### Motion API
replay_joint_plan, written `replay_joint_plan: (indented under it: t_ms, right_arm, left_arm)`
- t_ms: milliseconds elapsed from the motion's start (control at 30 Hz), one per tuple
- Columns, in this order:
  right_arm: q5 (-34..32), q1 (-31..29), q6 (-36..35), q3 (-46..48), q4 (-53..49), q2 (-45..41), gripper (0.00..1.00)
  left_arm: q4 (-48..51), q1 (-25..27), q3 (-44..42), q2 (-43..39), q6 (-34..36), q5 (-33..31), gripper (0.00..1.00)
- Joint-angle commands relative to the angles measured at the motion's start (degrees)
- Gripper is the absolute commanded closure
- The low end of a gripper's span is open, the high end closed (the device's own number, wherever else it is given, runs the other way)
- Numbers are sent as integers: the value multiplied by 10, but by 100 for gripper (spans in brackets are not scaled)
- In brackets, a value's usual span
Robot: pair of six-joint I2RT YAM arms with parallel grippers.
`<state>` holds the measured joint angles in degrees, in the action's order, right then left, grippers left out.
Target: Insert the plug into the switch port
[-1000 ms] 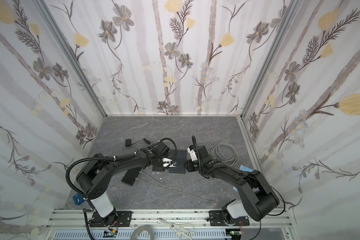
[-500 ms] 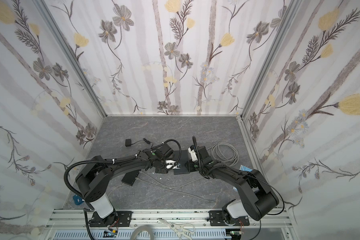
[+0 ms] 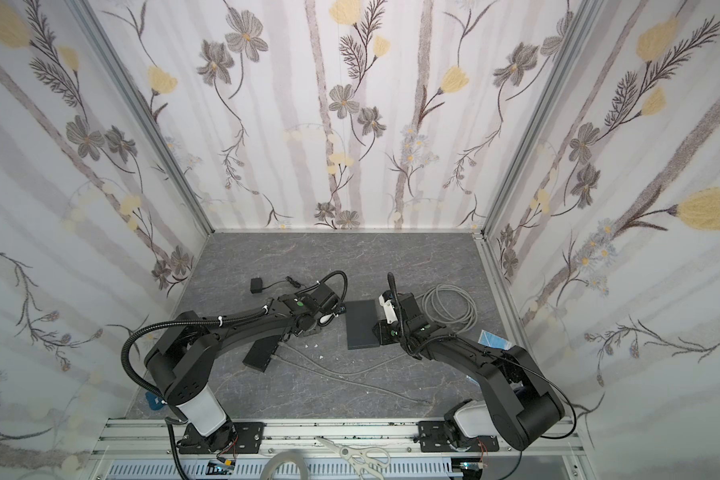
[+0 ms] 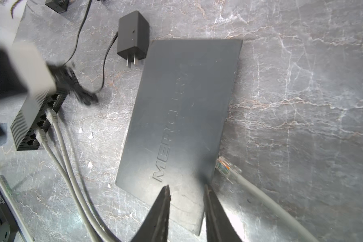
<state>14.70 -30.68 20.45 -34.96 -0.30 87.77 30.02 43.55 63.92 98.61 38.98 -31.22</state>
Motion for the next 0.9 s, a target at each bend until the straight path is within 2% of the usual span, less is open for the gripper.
replay_joint_plan:
  t_ms: [0,67,133,300,433,533,667,800,867]
  right_arm:
    - [-5,1,-17,-15,-4,-1,70]
    - [-11,1,-21,-24,-9,5,70]
    - [-14,2,-20,-29,-6,12,70]
    - [-9,2,-3,-23,19,22,70]
    - [-11,2,-13,-28,1,15,70]
    - [-24,3,-24,-31,-17,7,70]
    - [-29,8,-28,-29,-24,0,70]
    - [-18,12,-37,-29,-28,4,70]
    - [-5,15,-46,-32,-30,8,70]
  left_arm:
    - [-24,-12,22,-9,55,-106,100]
    - [-22,-10,34,-10,67,-104,100]
    - [-9,-2,37,-5,48,-56,100]
    - [-19,41,24,88,-10,-24,100]
    - [-46,67,21,134,-54,9,100]
    - [-78,73,4,129,-69,31,100]
    - [-120,71,-38,87,-93,101,100]
    - [-156,72,-86,50,-74,197,100]
    - [-159,73,-102,41,-52,224,100]
